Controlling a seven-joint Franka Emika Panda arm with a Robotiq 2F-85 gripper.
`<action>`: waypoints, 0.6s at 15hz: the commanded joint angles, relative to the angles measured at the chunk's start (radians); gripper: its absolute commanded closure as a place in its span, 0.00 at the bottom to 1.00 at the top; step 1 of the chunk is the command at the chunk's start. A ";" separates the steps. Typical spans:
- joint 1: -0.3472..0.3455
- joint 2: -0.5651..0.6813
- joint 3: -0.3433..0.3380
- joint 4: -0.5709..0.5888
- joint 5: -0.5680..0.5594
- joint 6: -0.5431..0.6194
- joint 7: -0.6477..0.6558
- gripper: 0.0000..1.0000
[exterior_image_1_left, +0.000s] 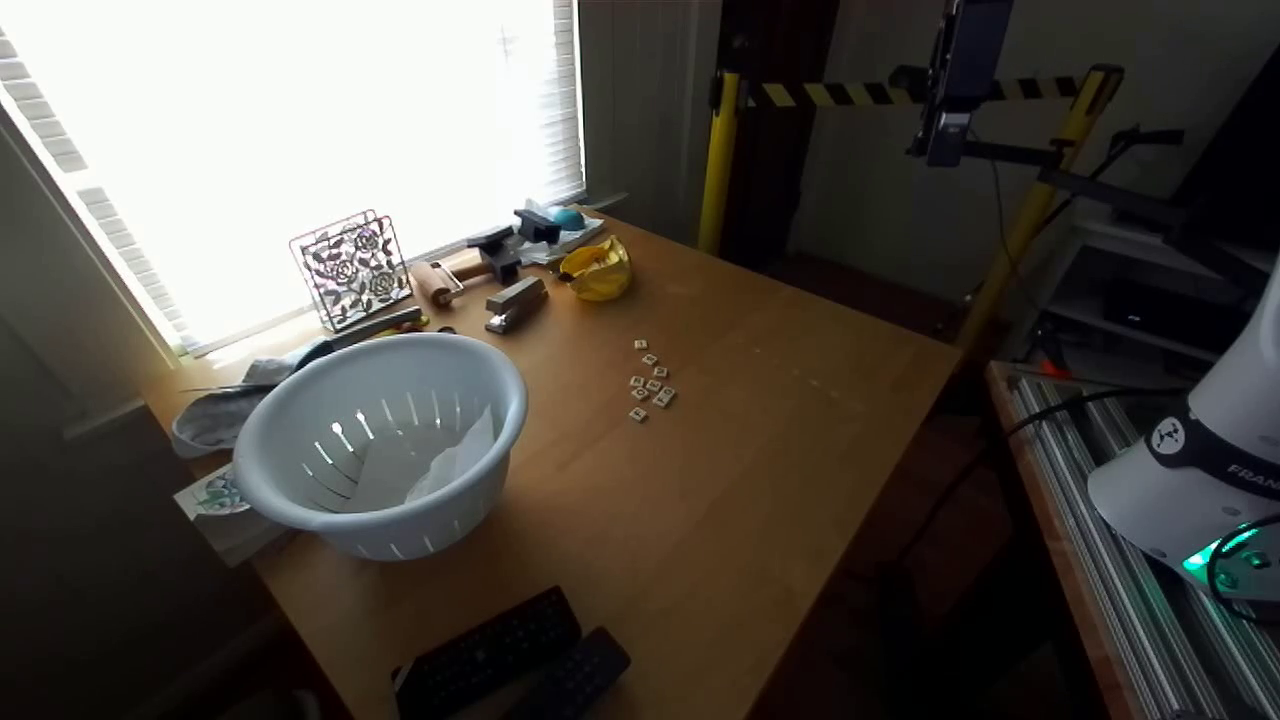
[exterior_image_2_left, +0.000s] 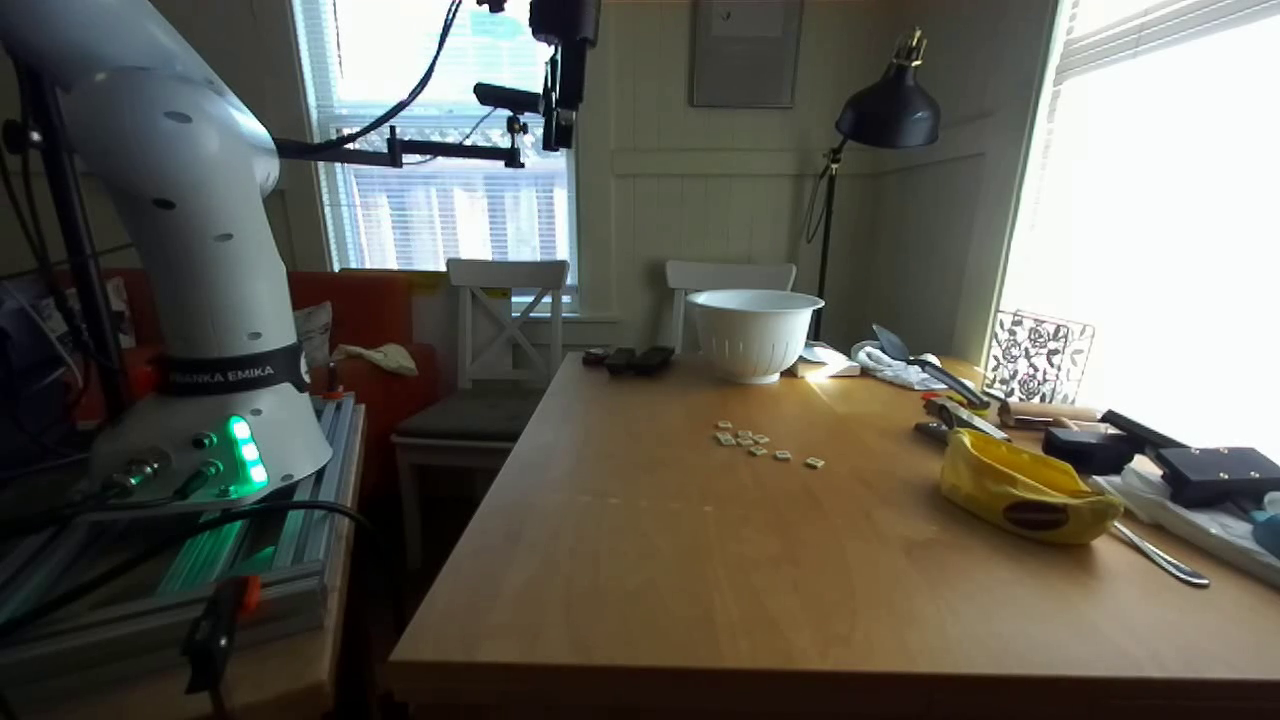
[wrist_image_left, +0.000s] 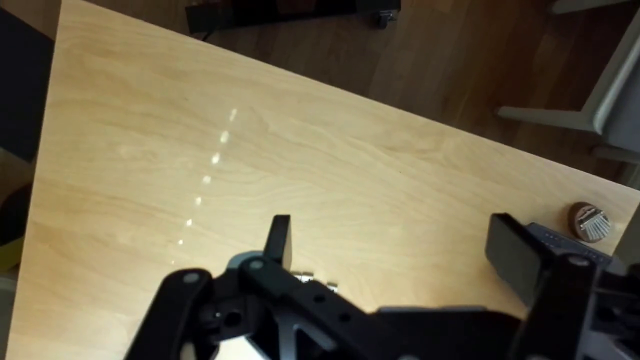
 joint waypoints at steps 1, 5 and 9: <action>-0.006 0.000 0.005 0.003 0.002 -0.002 -0.003 0.00; -0.007 0.017 0.009 -0.007 0.031 0.070 0.035 0.00; -0.011 0.147 -0.005 0.026 0.021 0.202 0.028 0.00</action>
